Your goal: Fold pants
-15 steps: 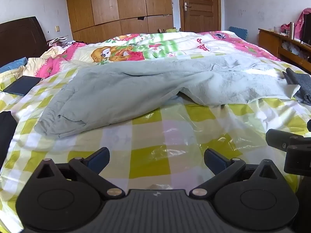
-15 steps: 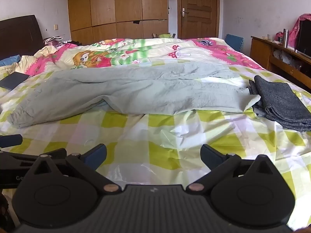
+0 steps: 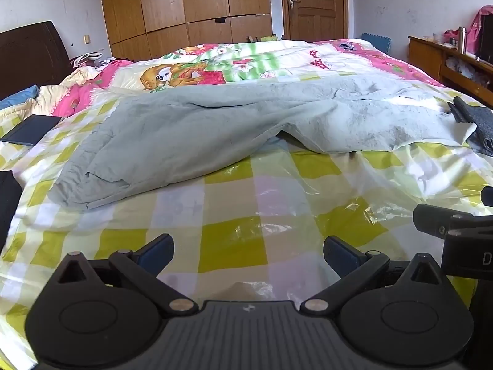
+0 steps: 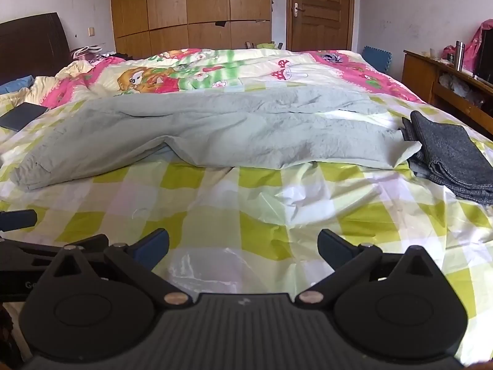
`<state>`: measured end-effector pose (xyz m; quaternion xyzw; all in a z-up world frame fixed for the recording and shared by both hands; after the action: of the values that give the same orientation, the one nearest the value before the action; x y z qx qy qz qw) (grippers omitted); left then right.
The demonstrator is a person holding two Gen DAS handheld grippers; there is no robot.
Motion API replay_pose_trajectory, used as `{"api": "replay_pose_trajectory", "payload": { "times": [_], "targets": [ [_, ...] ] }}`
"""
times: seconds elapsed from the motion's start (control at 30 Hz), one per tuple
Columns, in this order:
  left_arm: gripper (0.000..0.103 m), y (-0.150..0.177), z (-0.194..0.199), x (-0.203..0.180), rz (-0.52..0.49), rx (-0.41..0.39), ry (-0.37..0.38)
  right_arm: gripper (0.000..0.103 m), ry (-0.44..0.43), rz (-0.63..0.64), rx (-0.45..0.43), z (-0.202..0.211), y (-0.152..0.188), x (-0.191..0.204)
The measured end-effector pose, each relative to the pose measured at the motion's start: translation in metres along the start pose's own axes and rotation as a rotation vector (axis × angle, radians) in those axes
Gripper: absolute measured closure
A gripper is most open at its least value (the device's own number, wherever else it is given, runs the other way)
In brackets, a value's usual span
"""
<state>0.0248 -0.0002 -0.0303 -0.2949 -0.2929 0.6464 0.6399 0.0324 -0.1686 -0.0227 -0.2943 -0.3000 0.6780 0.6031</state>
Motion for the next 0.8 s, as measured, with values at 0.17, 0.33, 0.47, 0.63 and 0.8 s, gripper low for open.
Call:
{"api": "replay_pose_trajectory", "payload": {
  "times": [0.17, 0.33, 0.47, 0.63, 0.8],
  "targets": [
    [0.0, -0.0002, -0.0005, 0.0008, 0.006, -0.003, 0.004, 0.001, 0.022, 0.011, 0.014, -0.0026, 0.0012, 0.0009],
    [0.0, -0.0017, 0.0002, 0.0031, 0.016, -0.005, 0.005, 0.002, 0.034, 0.016, 0.035, -0.006, 0.0021, 0.0006],
    [0.0, -0.0032, 0.0025, 0.0037, 0.022, -0.014, 0.002, 0.002, 0.04, 0.016, 0.039, -0.0064, 0.0024, -0.0001],
    [0.0, -0.0036, 0.0031, 0.0034, 0.022, -0.015, 0.002, 0.002, 0.04, 0.019, 0.042, -0.0066, 0.0024, 0.0],
    [0.0, -0.0032, 0.0033, 0.0042, 0.023, -0.014, -0.001, 0.002, 0.04, 0.021, 0.044, -0.0073, 0.0024, 0.0007]
  ]
}}
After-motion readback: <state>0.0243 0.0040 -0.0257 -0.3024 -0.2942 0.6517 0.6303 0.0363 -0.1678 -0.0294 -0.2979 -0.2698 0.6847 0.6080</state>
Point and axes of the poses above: each gripper's, at about its wrist camera, not at the fingertips, and z roughly against the way its jaws point, x to its left, y to its underside, the point moved 3 cm from there along -z, roughly the way its jaws point, and after that the axes turned 5 degrees about z, right-handed, at the moved point
